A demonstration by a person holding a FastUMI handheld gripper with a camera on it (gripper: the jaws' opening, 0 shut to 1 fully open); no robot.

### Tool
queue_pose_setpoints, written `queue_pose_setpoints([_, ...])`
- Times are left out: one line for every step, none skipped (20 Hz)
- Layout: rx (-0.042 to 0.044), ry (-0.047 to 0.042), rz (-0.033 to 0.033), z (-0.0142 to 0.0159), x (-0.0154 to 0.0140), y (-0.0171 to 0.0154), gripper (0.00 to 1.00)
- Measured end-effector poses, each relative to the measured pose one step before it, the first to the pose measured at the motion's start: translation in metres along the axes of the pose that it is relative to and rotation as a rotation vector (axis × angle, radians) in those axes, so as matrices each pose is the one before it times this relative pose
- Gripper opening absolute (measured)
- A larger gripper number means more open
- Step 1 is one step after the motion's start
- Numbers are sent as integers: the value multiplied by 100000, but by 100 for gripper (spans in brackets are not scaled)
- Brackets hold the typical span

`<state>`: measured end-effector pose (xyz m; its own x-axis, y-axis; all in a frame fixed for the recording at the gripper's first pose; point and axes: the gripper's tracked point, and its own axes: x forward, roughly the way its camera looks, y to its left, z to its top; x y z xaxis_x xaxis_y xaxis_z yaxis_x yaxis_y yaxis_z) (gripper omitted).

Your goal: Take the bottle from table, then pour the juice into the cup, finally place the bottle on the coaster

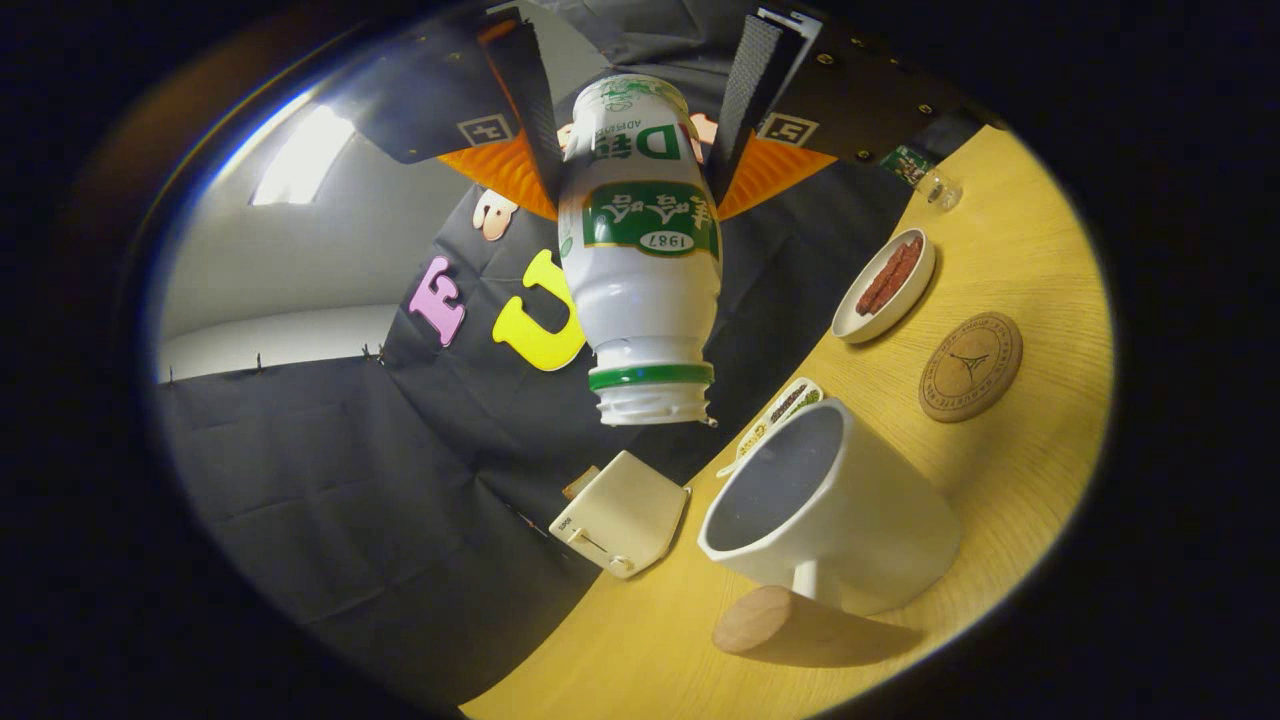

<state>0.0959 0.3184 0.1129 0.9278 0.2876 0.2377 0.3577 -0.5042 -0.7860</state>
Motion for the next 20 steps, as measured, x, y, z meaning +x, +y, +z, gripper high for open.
queue_pose_setpoints([3862,698,2053,-316,94,602,73])
queue_pose_setpoints([4615,688,2081,-283,-77,525,73])
queue_pose_setpoints([5835,729,2365,-185,0,399,74])
queue_pose_setpoints([7113,489,3086,-295,-59,689,74])
queue_pose_setpoints([7850,464,2876,-220,46,664,74])
queue_pose_setpoints([7816,241,2118,-154,-37,441,74])
queue_pose_setpoints([7653,-86,1700,-62,126,136,74])
queue_pose_setpoints([7800,-2,2317,-78,81,266,74])
queue_pose_setpoints([7650,18,2512,-67,121,427,73])
queue_pose_setpoints([6949,238,1939,5,106,323,74])
queue_pose_setpoints([6161,22,1301,-200,98,159,74])
queue_pose_setpoints([5828,334,295,-203,118,71,74])
queue_pose_setpoints([5944,-319,801,-131,212,312,74])
queue_pose_setpoints([6506,-79,1049,-128,154,313,74])
queue_pose_setpoints([7362,219,1758,-228,216,337,74])
queue_pose_setpoints([7736,371,2343,-288,229,465,74])
queue_pose_setpoints([7587,358,2078,-343,306,357,74])
queue_pose_setpoints([7109,116,1713,-232,296,292,74])
queue_pose_setpoints([6956,-173,1647,-200,229,374,74])
queue_pose_setpoints([7037,-295,2004,-154,143,345,74])
